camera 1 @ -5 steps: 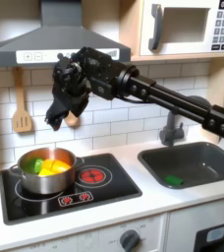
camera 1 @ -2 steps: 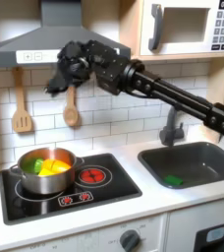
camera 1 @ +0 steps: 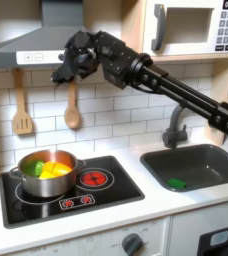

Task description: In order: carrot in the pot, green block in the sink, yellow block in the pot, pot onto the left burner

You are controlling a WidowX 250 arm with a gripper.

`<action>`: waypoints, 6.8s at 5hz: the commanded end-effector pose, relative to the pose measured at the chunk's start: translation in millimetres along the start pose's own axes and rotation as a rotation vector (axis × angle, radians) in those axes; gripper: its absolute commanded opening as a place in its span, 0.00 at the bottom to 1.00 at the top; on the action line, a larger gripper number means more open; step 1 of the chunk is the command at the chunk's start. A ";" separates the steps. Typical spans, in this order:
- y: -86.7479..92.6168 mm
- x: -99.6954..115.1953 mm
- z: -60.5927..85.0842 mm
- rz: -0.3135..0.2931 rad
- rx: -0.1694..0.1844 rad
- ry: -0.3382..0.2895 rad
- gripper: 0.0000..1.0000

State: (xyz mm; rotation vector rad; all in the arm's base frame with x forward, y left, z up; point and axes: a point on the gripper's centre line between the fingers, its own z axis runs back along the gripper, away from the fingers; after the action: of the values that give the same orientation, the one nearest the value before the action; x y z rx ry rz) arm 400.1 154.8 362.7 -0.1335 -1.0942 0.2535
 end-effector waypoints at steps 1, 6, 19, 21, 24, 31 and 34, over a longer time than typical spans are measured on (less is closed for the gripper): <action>-3.0 9.0 10.2 -0.009 -0.008 -0.051 0.47; -14.2 37.7 44.7 -0.003 -0.023 -0.214 0.00; 33.1 -38.0 40.2 0.275 0.179 0.243 0.00; 40.4 -86.7 31.2 0.272 0.185 0.377 0.00; 33.3 -143.1 47.4 0.281 0.184 0.489 0.00; 53.9 -203.8 -5.1 0.262 0.175 0.666 0.00; 52.9 -215.1 -22.5 0.251 0.170 0.698 0.00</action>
State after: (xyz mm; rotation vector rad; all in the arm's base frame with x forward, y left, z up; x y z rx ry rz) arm 319.7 151.0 159.1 -0.1842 -0.3691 0.4840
